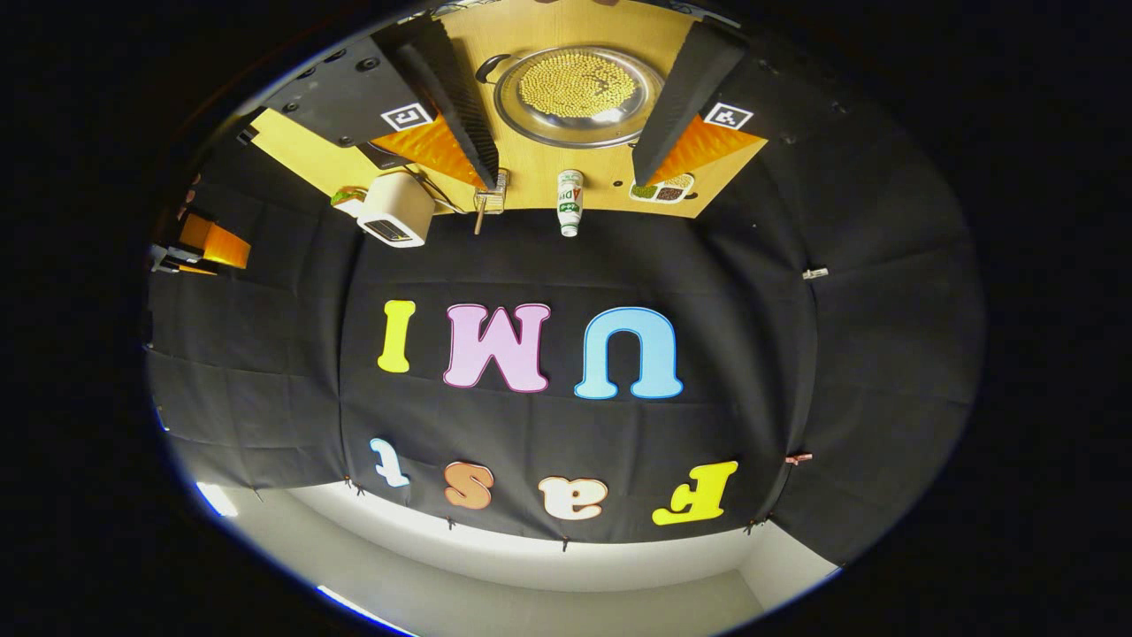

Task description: First push the handle of the pot to place it horizontally, then grasp the pot with both hands and set it on the induction cooktop.

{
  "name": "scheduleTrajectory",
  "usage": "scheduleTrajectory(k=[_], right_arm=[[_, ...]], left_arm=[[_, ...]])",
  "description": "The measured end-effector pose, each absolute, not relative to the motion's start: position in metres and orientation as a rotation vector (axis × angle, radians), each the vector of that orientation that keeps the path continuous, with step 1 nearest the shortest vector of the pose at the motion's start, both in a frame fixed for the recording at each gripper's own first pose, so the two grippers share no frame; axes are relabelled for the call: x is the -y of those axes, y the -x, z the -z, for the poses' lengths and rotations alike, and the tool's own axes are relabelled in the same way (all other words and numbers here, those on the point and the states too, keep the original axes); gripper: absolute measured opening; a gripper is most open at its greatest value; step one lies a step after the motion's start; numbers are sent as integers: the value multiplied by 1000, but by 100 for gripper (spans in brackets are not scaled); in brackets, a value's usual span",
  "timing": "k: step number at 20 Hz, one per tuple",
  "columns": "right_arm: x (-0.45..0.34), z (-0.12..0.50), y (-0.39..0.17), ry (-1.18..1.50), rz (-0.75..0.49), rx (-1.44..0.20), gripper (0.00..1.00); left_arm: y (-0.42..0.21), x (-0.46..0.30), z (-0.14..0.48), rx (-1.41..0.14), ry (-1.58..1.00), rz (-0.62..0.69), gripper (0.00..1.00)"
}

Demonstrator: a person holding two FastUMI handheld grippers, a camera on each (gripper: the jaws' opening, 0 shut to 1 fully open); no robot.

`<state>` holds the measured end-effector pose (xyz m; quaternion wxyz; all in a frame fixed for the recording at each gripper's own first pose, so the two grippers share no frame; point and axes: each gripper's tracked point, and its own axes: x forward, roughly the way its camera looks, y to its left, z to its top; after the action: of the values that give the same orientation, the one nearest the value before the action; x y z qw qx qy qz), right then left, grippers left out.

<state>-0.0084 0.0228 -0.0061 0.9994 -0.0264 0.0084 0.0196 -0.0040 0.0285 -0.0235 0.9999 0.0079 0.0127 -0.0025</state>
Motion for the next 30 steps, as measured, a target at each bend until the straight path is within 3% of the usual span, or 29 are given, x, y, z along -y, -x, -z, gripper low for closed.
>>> scheduleTrajectory(k=[13, 18, 21, 23, 25, 27, 29, 30], right_arm=[[23, 46, -34, 57, -67, -87, 98], [38, 58, -67, 43, -134, -108, 98], [38, 76, -81, 35, -193, -146, 98], [39, 85, -89, 34, -234, -162, 98], [38, 94, -95, 35, -275, -182, 98], [36, 97, -98, 39, -307, -189, 97], [34, 99, -100, 49, -318, -190, 97], [32, 99, -100, 52, -318, -188, 97]], left_arm=[[-13, 2, 91, -245, -9, -13, 92], [-22, 22, 136, -350, 22, -18, 63], [-24, 35, 167, -435, 60, -17, 56], [-23, 38, 184, -484, 75, -29, 46], [-24, 43, 204, -535, 101, -37, 26], [-26, 44, 225, -587, 111, -45, 14], [-24, 40, 241, -638, 93, -42, 14], [-23, 37, 252, -672, 79, -37, 8]])
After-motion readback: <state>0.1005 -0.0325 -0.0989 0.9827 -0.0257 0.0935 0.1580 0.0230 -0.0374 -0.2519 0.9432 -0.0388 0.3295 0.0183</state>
